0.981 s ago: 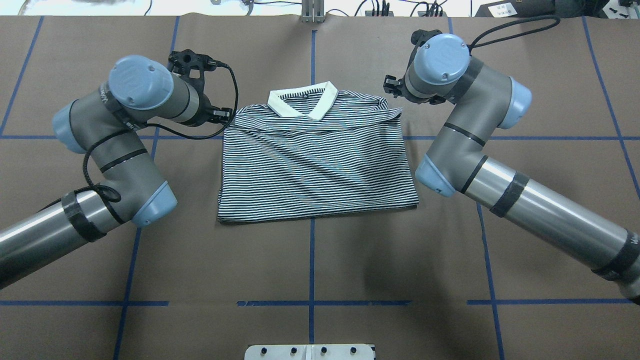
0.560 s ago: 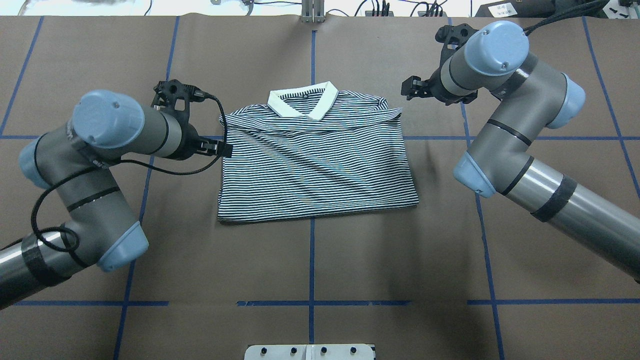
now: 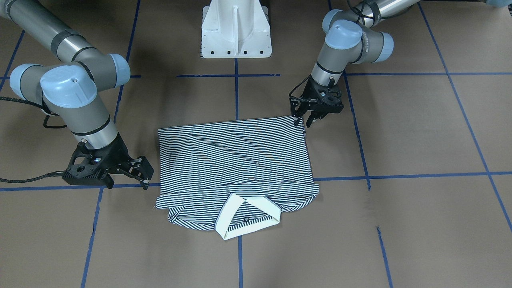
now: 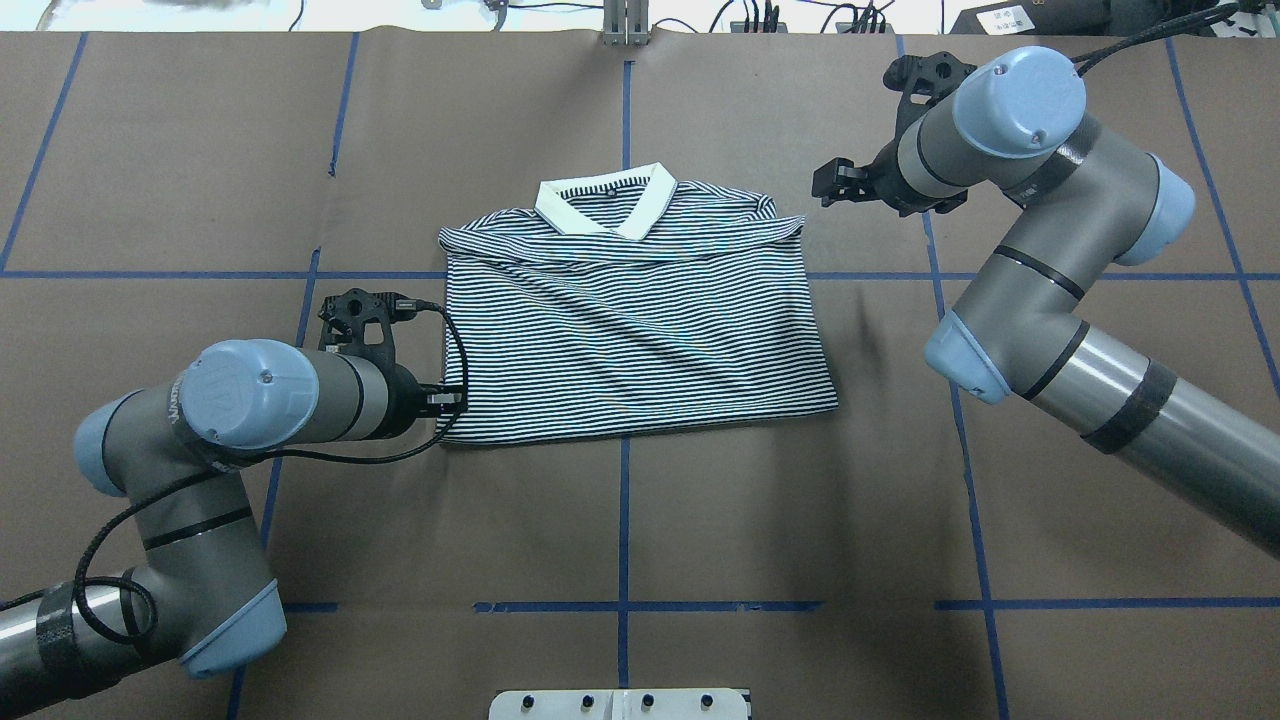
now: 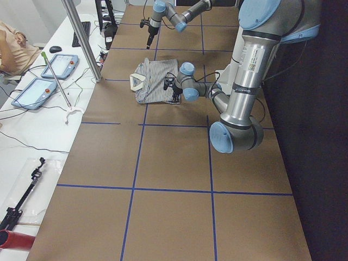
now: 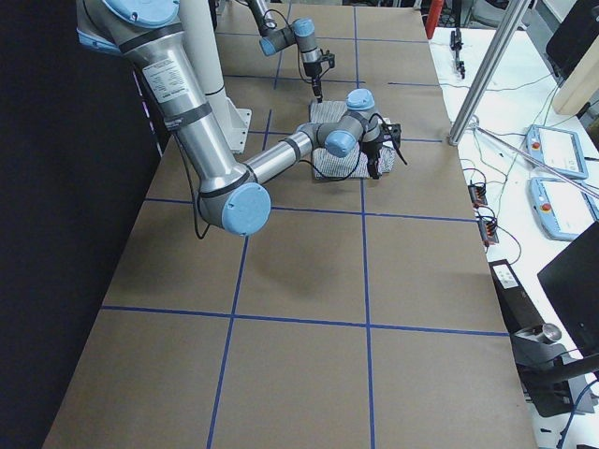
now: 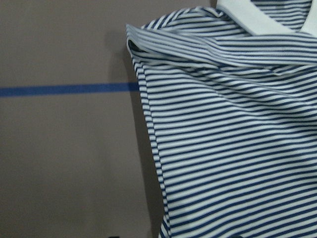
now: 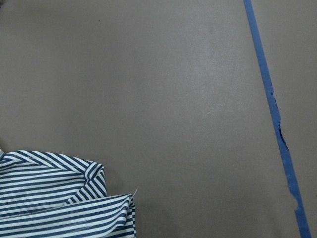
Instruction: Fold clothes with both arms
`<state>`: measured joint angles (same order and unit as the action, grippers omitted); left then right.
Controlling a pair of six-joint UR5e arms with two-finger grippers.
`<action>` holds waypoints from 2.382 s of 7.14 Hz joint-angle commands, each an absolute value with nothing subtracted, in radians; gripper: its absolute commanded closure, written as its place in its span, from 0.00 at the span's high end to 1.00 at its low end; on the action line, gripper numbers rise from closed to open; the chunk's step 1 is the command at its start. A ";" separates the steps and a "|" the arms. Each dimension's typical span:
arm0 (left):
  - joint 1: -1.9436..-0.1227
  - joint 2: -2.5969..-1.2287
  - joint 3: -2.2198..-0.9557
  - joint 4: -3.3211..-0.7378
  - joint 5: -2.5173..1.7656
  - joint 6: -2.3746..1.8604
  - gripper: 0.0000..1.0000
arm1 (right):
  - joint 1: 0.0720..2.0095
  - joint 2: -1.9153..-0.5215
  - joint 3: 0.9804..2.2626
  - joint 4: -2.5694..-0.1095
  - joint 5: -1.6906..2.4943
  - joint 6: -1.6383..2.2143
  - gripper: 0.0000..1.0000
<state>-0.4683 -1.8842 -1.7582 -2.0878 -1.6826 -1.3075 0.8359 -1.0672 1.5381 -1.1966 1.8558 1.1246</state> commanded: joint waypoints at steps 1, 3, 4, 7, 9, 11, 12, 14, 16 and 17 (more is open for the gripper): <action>-0.457 -1.881 -1.758 -2.086 -1.677 -1.321 0.48 | 0.836 -1.068 1.539 -1.197 1.855 1.124 1.00; -0.446 -1.881 -1.759 -2.085 -1.675 -1.322 0.41 | 0.836 -1.069 1.537 -1.197 1.853 1.124 1.00; -0.440 -1.881 -1.759 -2.085 -1.674 -1.322 0.10 | 0.836 -1.071 1.537 -1.197 1.852 1.126 1.00; -0.437 -1.868 -1.772 -2.082 -1.669 -1.307 0.00 | 0.836 -1.071 1.537 -1.197 1.852 1.126 1.00; -0.530 -1.864 -1.749 -2.082 -1.667 -1.164 0.00 | 0.834 -1.071 1.536 -1.197 1.850 1.124 1.00; -0.693 -1.900 -1.633 -2.091 -1.670 -0.976 0.00 | 0.834 -1.069 1.532 -1.197 1.850 1.129 1.00; -0.766 -1.996 -1.520 -2.092 -1.671 -0.915 0.00 | 0.834 -1.069 1.531 -1.197 1.850 1.131 1.00; -0.848 -2.212 -1.183 -2.178 -1.616 -0.890 0.00 | 0.834 -1.069 1.529 -1.197 1.848 1.138 1.00; -0.909 -2.301 -0.978 -2.288 -1.586 -0.792 0.00 | 0.839 -1.069 1.529 -1.197 1.847 1.140 1.00; -0.919 -2.286 -0.979 -2.292 -1.585 -0.741 0.55 | 0.838 -1.068 1.529 -1.197 1.845 1.143 1.00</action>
